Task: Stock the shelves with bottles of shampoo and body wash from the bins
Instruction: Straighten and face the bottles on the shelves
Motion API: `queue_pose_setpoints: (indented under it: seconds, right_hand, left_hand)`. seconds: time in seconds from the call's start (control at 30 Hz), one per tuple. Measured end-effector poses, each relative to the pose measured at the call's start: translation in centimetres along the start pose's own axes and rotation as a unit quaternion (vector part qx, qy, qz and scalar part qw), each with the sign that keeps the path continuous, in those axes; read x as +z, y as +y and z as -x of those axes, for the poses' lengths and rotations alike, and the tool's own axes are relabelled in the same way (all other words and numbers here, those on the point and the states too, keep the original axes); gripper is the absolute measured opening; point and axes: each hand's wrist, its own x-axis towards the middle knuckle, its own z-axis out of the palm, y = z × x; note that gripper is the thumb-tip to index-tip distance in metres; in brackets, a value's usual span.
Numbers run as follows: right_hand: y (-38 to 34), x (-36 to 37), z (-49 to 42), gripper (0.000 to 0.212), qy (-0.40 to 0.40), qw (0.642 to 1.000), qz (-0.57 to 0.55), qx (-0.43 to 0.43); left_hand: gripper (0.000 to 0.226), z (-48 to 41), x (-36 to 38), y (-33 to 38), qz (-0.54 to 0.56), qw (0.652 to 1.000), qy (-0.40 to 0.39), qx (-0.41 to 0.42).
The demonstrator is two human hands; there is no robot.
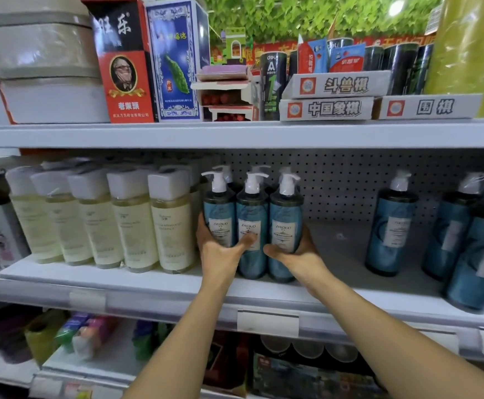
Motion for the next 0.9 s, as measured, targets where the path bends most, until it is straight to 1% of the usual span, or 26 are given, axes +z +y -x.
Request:
queue_pose_setpoints:
  seconds: [0.1, 0.2, 0.23, 0.27, 0.33, 0.4, 0.47, 0.53, 0.57, 0.67, 0.7, 0.8, 0.9]
  right_hand:
    - [0.1, -0.4, 0.1, 0.1, -0.019, 0.999, 0.029, 0.007]
    - [-0.4, -1.2, 0.9, 0.123, -0.034, 0.995, 0.087, 0.018]
    - [-0.7, -1.6, 1.3, 0.125, -0.034, 0.994, 0.104, 0.014]
    - [-1.0, -2.0, 1.8, 0.122, -0.032, 0.993, 0.113, 0.008]
    - [-1.2, -3.1, 2.8, 0.107, -0.015, 0.992, 0.128, -0.008]
    - [-1.3, -4.3, 3.7, 0.095, 0.026, 0.989, 0.144, -0.027]
    - [-1.3, -6.0, 4.4, 0.08, 0.078, 0.984, 0.156, -0.044]
    - [-1.6, -8.0, 5.1, 0.066, 0.119, 0.977, 0.173, -0.046]
    - [-1.7, -9.2, 5.4, 0.059, 0.136, 0.973, 0.18, -0.05]
    - [-2.0, -12.8, 6.1, 0.035, 0.187, 0.956, 0.211, -0.078]
    - [-2.0, -13.9, 6.3, 0.033, 0.209, 0.949, 0.22, -0.086]
    - [-2.1, -17.1, 7.3, 0.046, 0.304, 0.915, 0.236, -0.121]
    - [-1.8, -19.4, 8.4, 0.056, 0.381, 0.878, 0.224, -0.183]
  left_hand:
    - [0.132, 0.2, -0.3, 0.4, -0.065, 0.998, 0.021, -0.003]
    - [0.122, 2.4, 0.0, 2.3, -0.121, 0.992, 0.025, -0.003]
    - [0.116, 3.4, 0.3, 3.0, -0.136, 0.99, 0.026, -0.007]
    - [0.11, 4.3, 0.6, 3.4, -0.145, 0.989, 0.035, 0.008]
    - [0.094, 6.1, 1.6, 4.2, -0.145, 0.982, 0.062, 0.102]
    - [0.078, 7.6, 3.1, 4.8, -0.124, 0.976, 0.066, 0.167]
    - [0.062, 9.1, 5.0, 5.6, -0.108, 0.971, 0.041, 0.207]
    - [0.049, 10.5, 6.9, 6.0, -0.097, 0.968, -0.008, 0.23]
    - [0.044, 11.0, 7.9, 6.1, -0.091, 0.97, -0.038, 0.224]
    - [0.036, 12.4, 11.1, 6.3, -0.081, 0.977, -0.113, 0.16]
    - [0.035, 12.9, 12.3, 6.5, -0.076, 0.978, -0.134, 0.14]
    - [0.035, 14.2, 15.6, 7.5, -0.042, 0.977, -0.192, 0.078]
    - [0.036, 15.6, 18.8, 8.3, -0.016, 0.961, -0.277, 0.007]
